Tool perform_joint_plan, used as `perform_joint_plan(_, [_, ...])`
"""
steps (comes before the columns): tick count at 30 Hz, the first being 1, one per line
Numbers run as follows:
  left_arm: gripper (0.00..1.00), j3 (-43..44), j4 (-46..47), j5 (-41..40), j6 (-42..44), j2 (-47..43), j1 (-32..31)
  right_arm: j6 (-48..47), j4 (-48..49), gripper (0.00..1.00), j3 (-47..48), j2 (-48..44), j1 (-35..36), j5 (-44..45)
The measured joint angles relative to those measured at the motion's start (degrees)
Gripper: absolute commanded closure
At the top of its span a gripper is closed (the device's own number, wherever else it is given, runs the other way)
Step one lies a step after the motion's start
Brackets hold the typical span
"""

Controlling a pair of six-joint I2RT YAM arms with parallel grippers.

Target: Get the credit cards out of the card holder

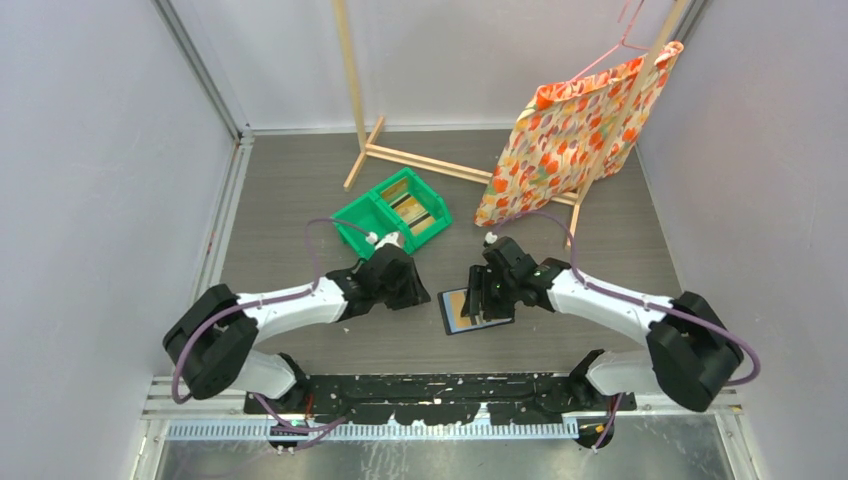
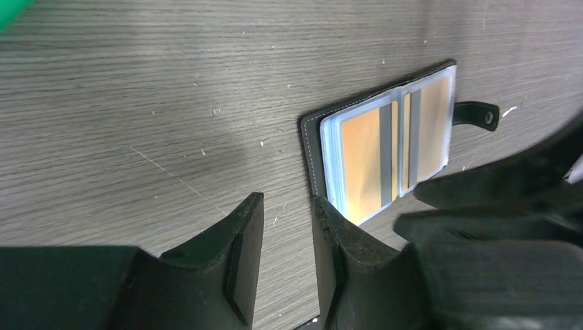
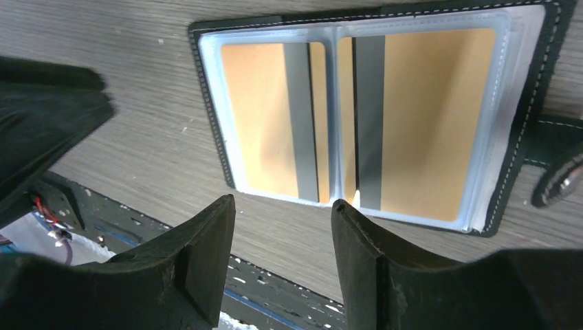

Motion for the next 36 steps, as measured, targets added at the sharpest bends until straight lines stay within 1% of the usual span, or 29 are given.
perform_joint_plan(3, [0.66,-0.68,-0.59,-0.74,0.09,-2.75,0.20,0.26,0.92,0.42,0.09,3.85,-0.02,-0.81])
perform_joint_plan(5, [0.66,-0.70,-1.20,-0.76,0.46,-3.26,0.39,0.72,0.94,0.42,0.09,4.74,-0.02,-0.94])
perform_joint_plan(8, [0.66,-0.68,-1.11,0.46,1.64,-2.99,0.44,1.66,1.60,0.41,0.09,4.57,-0.02,-1.09])
perform_joint_plan(10, [0.64,-0.66,0.20,2.93,2.01,-2.01,0.44,2.69,3.17,0.41,-0.37,4.37,-0.28,-1.70])
perform_joint_plan(14, [0.61,-0.52,4.22,8.37,1.31,2.12,0.44,5.51,7.98,0.41,-3.52,3.43,-2.27,-5.62])
perform_joint_plan(18, [0.60,-1.42,5.81,9.44,-0.15,3.17,0.44,6.64,8.76,0.41,-4.50,3.32,-3.28,-6.38])
perform_joint_plan(21, [0.60,-2.25,5.79,9.38,-0.76,3.17,0.44,6.54,8.07,0.41,-4.50,1.53,-3.30,-5.77])
perform_joint_plan(25, [0.59,-4.31,6.75,8.76,-2.84,3.17,0.48,4.68,5.79,0.41,-4.35,-3.08,-2.84,-3.28])
perform_joint_plan(31, [0.59,-5.29,12.09,9.68,-5.86,4.98,0.85,0.15,-2.64,0.41,0.28,-2.78,-0.96,8.92])
perform_joint_plan(33, [0.57,-5.27,14.86,10.51,-6.95,6.47,0.81,-0.83,-3.37,0.41,0.98,-2.19,-2.97,10.93])
perform_joint_plan(36, [0.50,-5.09,18.36,11.19,-8.59,8.28,0.46,-1.95,-3.85,0.41,1.03,-0.79,-8.83,12.44])
